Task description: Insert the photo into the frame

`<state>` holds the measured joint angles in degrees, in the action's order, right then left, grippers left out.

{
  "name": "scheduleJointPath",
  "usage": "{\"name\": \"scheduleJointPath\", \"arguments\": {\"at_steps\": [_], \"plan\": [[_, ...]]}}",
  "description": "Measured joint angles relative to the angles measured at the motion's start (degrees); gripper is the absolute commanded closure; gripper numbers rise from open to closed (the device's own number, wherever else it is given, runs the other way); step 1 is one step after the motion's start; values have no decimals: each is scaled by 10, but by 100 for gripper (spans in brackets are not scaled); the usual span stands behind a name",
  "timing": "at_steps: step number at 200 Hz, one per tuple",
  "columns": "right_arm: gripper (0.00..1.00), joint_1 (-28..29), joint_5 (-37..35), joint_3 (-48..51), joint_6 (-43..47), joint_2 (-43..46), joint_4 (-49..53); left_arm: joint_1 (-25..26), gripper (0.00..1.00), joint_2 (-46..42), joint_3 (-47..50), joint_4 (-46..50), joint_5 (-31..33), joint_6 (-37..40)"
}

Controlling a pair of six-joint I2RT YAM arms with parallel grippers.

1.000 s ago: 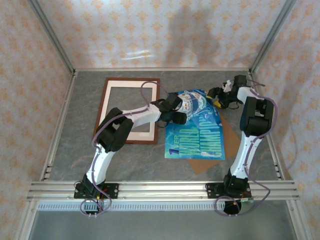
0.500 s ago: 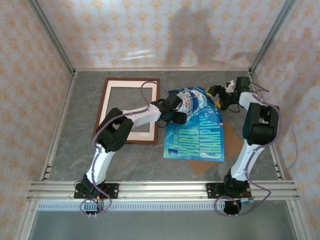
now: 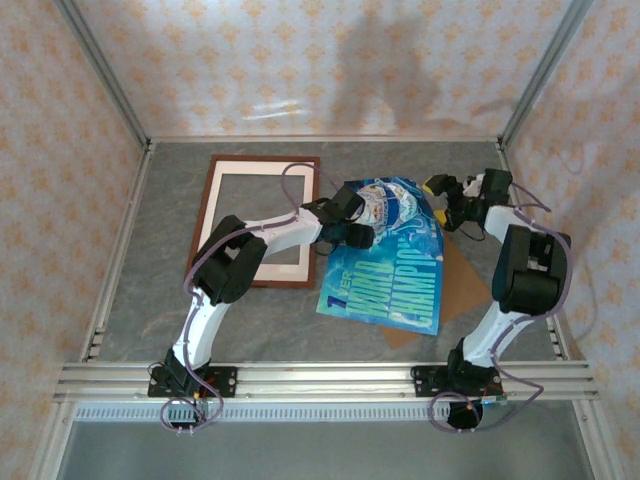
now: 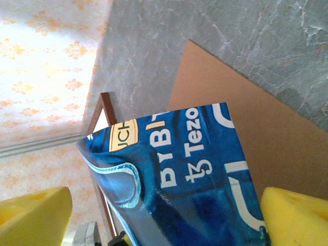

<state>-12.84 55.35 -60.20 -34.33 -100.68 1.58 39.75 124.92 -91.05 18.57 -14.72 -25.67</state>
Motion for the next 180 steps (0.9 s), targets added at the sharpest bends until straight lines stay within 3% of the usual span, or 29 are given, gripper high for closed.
{"name": "scheduleJointPath", "arguments": {"at_steps": [66,95,146,180], "plan": [[6,0,2,82,-34,70,-40,0,25,0,0,0,-1,0],[17,0,5,114,-57,102,-55,0,25,0,0,-2,-3,0],[57,20,-62,94,41,139,46,0,25,0,0,-5,-10,0],[91,60,-136,67,108,138,127,0,25,0,0,-5,-14,0]]}}
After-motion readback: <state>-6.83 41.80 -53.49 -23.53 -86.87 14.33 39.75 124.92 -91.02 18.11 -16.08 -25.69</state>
